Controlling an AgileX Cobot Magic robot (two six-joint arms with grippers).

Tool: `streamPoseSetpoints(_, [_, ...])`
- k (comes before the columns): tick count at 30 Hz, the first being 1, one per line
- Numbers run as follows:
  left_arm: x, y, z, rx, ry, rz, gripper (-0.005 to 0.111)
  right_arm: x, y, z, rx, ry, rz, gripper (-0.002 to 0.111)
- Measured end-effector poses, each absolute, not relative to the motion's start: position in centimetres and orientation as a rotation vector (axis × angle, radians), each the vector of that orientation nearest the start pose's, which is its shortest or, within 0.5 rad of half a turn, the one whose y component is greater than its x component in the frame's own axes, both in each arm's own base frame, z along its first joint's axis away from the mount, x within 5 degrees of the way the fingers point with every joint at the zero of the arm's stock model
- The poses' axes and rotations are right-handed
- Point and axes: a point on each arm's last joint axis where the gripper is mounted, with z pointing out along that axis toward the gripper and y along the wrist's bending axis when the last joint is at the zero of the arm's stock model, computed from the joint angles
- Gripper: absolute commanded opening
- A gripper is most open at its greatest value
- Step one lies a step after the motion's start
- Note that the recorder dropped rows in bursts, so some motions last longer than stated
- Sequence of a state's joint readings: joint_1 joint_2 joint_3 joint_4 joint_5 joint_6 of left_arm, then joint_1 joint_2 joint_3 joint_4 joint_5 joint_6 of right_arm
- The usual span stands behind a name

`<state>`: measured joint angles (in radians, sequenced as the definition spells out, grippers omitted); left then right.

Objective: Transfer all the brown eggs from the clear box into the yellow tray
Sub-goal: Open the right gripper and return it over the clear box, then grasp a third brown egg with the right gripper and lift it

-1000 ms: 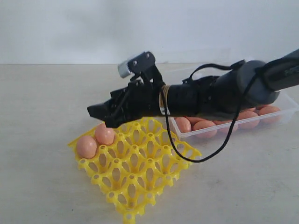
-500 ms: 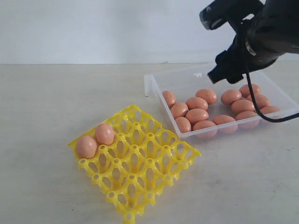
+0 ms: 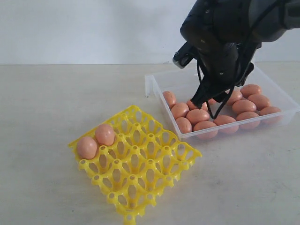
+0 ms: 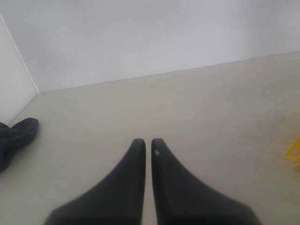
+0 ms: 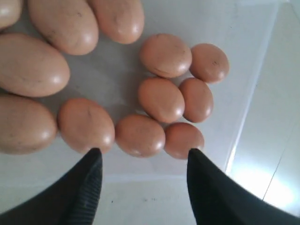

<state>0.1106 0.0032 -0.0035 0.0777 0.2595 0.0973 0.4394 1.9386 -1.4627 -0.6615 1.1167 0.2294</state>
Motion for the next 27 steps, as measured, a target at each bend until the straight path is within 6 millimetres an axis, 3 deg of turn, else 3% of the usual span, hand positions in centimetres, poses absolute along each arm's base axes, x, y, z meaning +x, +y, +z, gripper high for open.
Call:
streamPoseSetpoints(4, [5.5, 0.8, 19.1, 0.039, 1.747, 0.225, 0.004, 38.4, 12.8, 20.3, -0.942, 2.638, -0.778, 0.047])
streamPoseSetpoints(8, [5.5, 0.8, 19.1, 0.039, 1.747, 0.225, 0.004, 39.7, 12.8, 19.9, -1.09, 2.511, -0.721, 0.047])
streamPoseSetpoints(11, [5.5, 0.8, 19.1, 0.039, 1.747, 0.225, 0.004, 40.4, 11.9, 20.1, -1.033, 2.494, -0.696, 0.047])
streamPoseSetpoints(16, [5.5, 0.8, 19.1, 0.039, 1.747, 0.225, 0.004, 41.0, 8.7, 19.6, -0.82, 2.626, -0.58, 0.047])
streamPoseSetpoints(24, [5.5, 0.8, 19.1, 0.039, 1.747, 0.225, 0.004, 40.9, 3.7, 18.8, -0.718, 2.808, -0.049, 0.047])
streamPoseSetpoints(27, [5.5, 0.8, 19.1, 0.039, 1.745, 0.225, 0.004, 40.8, 3.4, 18.8, -0.746, 2.795, 0.095, 0.047])
